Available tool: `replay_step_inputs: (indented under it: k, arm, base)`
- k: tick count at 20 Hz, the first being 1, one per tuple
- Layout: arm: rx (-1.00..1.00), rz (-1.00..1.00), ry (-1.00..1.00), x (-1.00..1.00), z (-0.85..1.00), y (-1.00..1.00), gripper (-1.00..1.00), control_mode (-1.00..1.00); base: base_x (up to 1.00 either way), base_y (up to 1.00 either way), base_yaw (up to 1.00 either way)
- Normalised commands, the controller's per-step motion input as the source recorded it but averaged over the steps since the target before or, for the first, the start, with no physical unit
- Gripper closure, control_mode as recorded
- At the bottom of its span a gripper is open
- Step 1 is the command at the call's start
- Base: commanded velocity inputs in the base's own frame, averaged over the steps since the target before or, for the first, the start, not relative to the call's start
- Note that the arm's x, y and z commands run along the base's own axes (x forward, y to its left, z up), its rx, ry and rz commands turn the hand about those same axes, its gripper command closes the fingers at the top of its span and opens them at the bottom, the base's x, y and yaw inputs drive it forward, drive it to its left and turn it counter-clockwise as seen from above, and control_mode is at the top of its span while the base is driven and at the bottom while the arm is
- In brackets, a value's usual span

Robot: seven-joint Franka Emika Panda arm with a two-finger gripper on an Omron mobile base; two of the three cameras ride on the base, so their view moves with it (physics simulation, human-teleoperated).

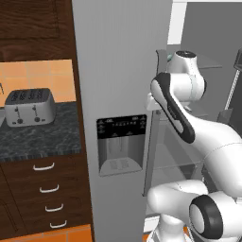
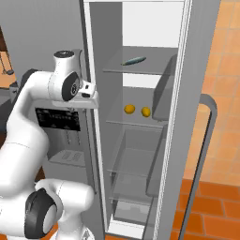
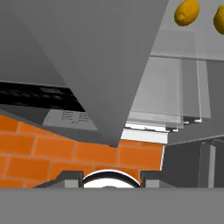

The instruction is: Place one lemon and one fish in each tupperware on the nearby counter, to pack two identical lunches.

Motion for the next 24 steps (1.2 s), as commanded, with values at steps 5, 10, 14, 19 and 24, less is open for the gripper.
replay_step_inputs:
  k: [5, 10, 14, 19, 24]
  arm:
    - [0.0, 0.0, -0.03, -0.03, 0.0, -0.01, -1.0, -1.0]
    - [0.23, -0.09, -0.29, -0.02, 0.02, -0.96, -1.0, -1.0]
    - [0.11, -0.25, -0.08, 0.13, 0.05, -1.0, -1.0, -1.0]
    - [0.01, -0.34, 0.1, 0.76, 0.0, -1.0, -1.0, -1.0]
    - [-0.01, -0.13, 0.08, 0.76, -0.19, -0.77, -1.0, -1.0]
  base:
    - [0.0, 0.0, 0.0]
    - [0.0, 0.0, 0.0]
    - [0.0, 0.0, 0.0]
    - [0.0, 0.0, 0.0]
    - [0.0, 0.0, 0.0]
